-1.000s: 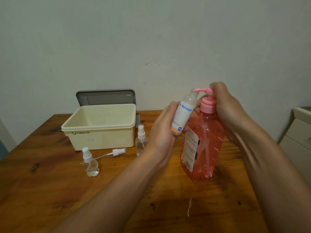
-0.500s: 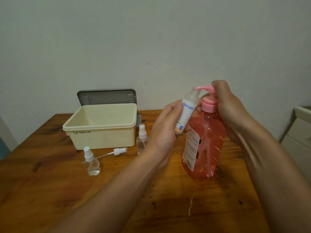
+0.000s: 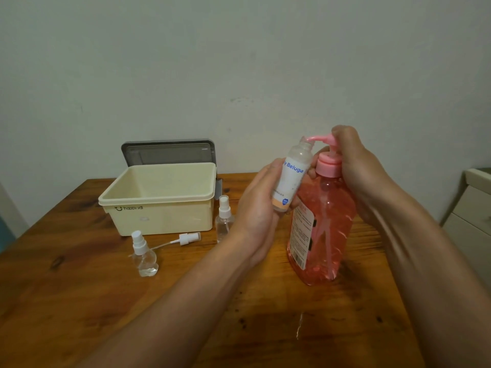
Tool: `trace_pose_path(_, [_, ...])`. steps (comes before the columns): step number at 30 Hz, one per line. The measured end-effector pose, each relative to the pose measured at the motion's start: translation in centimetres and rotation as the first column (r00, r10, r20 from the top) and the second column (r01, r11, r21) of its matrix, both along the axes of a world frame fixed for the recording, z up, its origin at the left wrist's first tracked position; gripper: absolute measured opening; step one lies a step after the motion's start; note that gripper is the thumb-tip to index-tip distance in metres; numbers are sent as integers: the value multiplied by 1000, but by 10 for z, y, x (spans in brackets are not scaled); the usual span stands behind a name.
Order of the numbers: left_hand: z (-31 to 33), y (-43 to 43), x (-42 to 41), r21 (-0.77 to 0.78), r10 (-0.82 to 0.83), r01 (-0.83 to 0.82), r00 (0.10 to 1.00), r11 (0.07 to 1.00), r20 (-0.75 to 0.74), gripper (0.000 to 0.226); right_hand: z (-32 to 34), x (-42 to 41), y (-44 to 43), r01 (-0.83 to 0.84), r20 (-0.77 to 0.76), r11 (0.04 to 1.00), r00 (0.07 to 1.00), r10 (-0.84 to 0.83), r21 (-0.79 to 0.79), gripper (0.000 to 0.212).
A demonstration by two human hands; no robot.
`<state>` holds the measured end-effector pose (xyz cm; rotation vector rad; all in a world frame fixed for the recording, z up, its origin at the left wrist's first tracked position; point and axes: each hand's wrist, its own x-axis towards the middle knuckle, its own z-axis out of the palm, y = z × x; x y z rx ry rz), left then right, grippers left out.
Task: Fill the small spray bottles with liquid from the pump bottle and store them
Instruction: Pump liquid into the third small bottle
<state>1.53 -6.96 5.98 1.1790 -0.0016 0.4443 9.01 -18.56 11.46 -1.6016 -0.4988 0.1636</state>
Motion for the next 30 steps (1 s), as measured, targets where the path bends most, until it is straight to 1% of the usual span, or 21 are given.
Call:
trace_pose_path(7, [-1, 2, 0, 37, 16, -15, 1000, 999, -22, 36, -1, 0, -2, -4, -25, 1000, 1000, 5, 18, 47])
trace_pose_path(12, [3, 2, -1, 37, 14, -14, 1000, 999, 5, 32, -1, -3, -1, -4, -35, 1000, 999, 4, -1, 58])
trace_pose_path(19, [1, 2, -2, 42, 14, -13, 1000, 999, -19, 33, 1, -4, -2, 4, -17, 1000, 1000, -3, 26, 45])
trace_pose_path(25, [4, 3, -3, 46, 12, -11, 1000, 999, -21, 32, 1, -5, -2, -4, -22, 1000, 1000, 4, 29, 49])
trace_pose_path(27, [5, 4, -4, 86, 15, -14, 1000, 996, -19, 33, 1, -6, -2, -10, -29, 1000, 1000, 11, 29, 50])
trace_pose_path(30, [5, 6, -5, 206, 65, -63, 998, 976, -2, 40, 1, -8, -2, -14, -45, 999, 999, 16, 35, 52])
